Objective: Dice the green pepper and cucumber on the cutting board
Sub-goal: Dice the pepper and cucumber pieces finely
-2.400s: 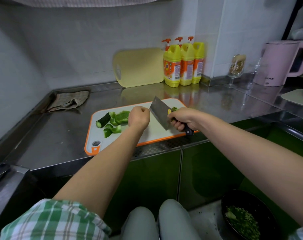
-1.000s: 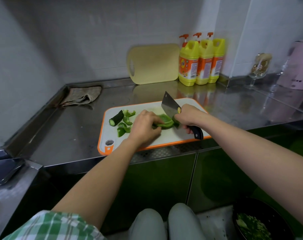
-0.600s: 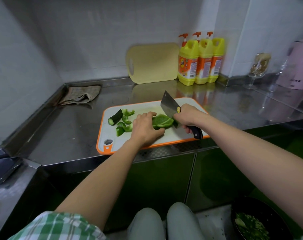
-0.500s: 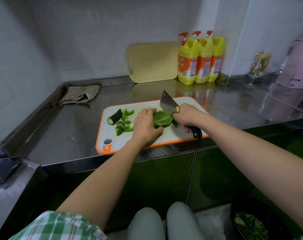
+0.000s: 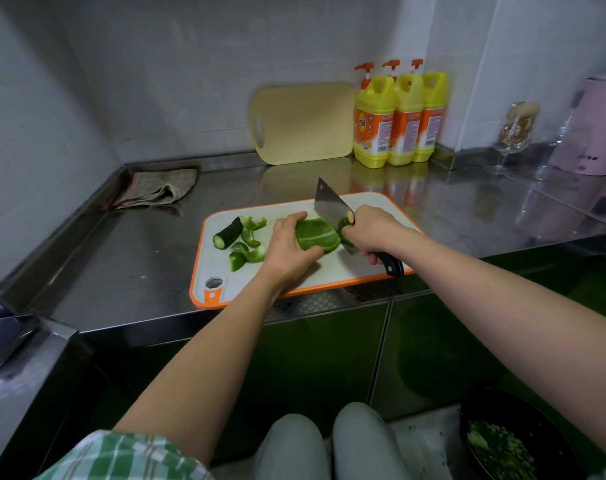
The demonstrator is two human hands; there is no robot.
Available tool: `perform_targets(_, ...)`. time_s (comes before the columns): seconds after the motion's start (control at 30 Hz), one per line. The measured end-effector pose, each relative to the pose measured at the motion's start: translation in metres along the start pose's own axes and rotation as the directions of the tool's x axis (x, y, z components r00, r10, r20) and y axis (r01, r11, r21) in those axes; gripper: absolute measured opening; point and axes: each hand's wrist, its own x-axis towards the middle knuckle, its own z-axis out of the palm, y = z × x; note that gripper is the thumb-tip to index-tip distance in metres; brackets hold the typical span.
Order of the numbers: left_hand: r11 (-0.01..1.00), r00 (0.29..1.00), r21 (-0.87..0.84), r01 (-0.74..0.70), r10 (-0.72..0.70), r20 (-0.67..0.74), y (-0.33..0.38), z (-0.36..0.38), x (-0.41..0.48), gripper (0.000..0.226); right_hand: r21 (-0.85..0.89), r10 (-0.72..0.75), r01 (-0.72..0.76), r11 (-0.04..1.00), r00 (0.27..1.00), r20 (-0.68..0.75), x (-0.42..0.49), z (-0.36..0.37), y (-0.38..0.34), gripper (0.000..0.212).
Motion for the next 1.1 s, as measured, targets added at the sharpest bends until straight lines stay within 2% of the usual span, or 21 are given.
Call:
perform_targets(0.17,0.994,0.996,0.106,0.027,-0.018,-0.083,-0.001,0.005,0.001,0.077,0.08,-0.012,0.017,0.997,0.998,-0.066,0.001,-0.004,0.005,0.027)
perform_targets(0.3,0.985,0.983,0.102,0.136,-0.122,-0.139,0.004,0.008,0.001,0.065,0.138,0.0,-0.002,0.99,1.0,0.016,-0.002,-0.009,-0.002,0.023)
perform_targets(0.37,0.987,0.98,0.036,0.156,-0.15,-0.128,0.008,0.007,0.002,0.051,0.15,0.0,-0.007,0.989,0.999,0.05,-0.006,-0.008,-0.005,0.02)
perform_targets(0.5,0.961,0.978,-0.217,0.17,-0.191,-0.081,0.012,0.001,-0.001,0.036,0.154,-0.009,-0.001,0.988,0.998,0.067,-0.008,-0.005,-0.008,0.019)
perform_targets(0.63,0.959,0.988,-0.241,0.149,-0.135,0.075,0.012,-0.005,-0.007,0.046,0.132,-0.03,0.019,0.991,0.996,0.081,-0.008,-0.004,-0.006,0.02)
perform_targets(0.77,0.95,0.975,-0.288,0.119,-0.058,0.213,0.001,-0.006,-0.007,0.063,0.12,-0.049,0.039,0.992,0.996,0.079,-0.009,-0.003,-0.005,0.019)
perform_targets(0.83,0.941,0.964,-0.318,0.116,-0.029,0.265,0.001,-0.007,-0.008,0.064,0.12,-0.058,0.049,0.992,0.995,0.076,-0.01,-0.002,-0.004,0.02)
perform_targets(0.97,0.939,0.969,-0.322,0.119,-0.04,0.243,0.002,-0.008,-0.004,0.082,0.121,-0.072,0.063,0.991,0.994,0.076,-0.01,-0.003,-0.005,0.02)
perform_targets(1.1,0.933,0.977,-0.346,0.101,-0.028,0.21,0.004,-0.001,0.0,0.079,0.124,-0.075,0.065,0.99,0.994,0.079,-0.009,-0.003,-0.004,0.017)
